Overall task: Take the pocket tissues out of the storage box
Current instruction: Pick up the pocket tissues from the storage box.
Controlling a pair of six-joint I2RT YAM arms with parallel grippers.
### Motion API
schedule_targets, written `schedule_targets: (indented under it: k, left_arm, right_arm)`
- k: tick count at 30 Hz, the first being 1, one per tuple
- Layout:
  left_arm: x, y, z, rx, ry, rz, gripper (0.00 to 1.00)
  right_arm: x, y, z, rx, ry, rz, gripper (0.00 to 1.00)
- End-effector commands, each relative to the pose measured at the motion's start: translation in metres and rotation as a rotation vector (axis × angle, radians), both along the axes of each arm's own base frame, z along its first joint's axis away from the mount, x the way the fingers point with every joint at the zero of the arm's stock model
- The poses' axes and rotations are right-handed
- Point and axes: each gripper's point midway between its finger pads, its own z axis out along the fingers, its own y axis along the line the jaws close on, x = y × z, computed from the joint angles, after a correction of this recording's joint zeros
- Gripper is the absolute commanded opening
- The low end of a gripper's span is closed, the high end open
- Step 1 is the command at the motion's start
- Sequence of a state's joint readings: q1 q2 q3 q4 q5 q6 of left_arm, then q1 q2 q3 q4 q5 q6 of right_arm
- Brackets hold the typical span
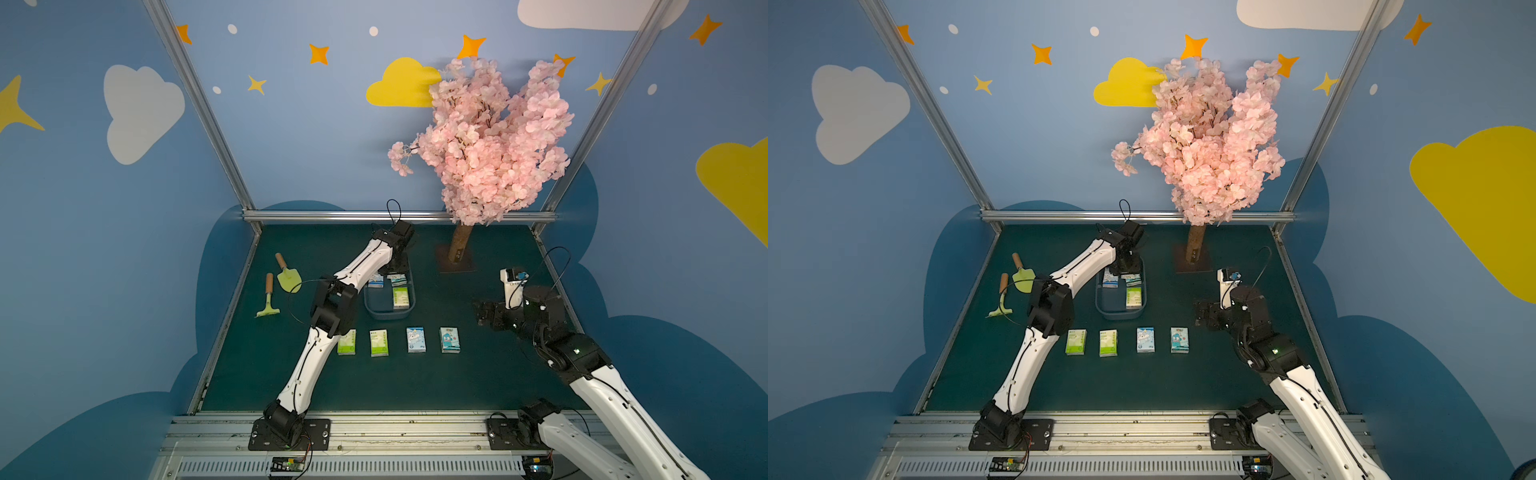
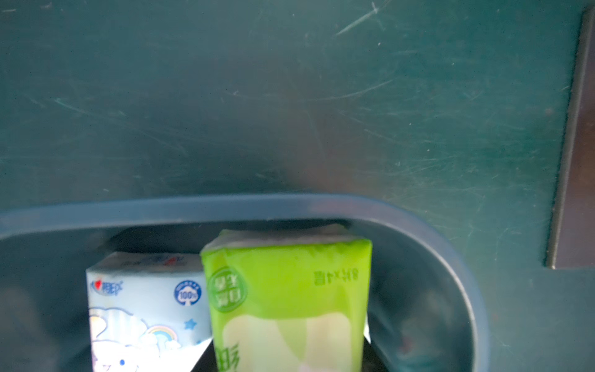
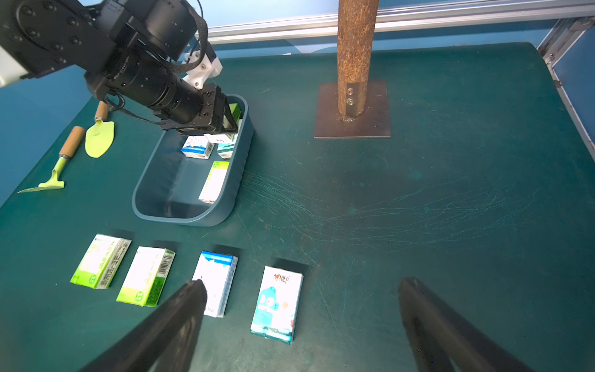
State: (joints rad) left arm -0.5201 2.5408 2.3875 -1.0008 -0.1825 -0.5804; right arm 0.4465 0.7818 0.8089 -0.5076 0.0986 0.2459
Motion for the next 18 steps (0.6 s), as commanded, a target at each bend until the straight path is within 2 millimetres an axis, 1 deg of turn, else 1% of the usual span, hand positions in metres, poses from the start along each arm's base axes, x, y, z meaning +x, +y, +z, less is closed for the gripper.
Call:
schedule_targets:
  k: [1,5,8,14,18]
  left_arm:
    - [-0.008,0.005,0.035,0.008,-0.025,-0.025,0.46]
    - [-0.018,0.009,0.051,0.011,-0.027,-0.036,0.46]
    - [-0.030,0.015,0.065,0.003,-0.024,-0.041,0.46]
    - [-0.059,0.025,0.100,-0.032,-0.048,-0.073,0.46]
    - [-0.084,0.038,0.114,-0.042,-0.051,-0.079,0.45]
  right_arm:
    - [0.008,-0.002,0.000,-0.007,-0.020,-0.023,0.98]
    - [0.013,0.001,-0.002,-0.001,-0.015,-0.021,0.98]
    - [0.018,0.005,-0.005,0.008,-0.007,-0.018,0.98]
    - [0.026,0.013,-0.011,0.027,0.013,-0.009,0.98]
    - [0.032,0.018,-0.011,0.042,0.017,-0.002,0.98]
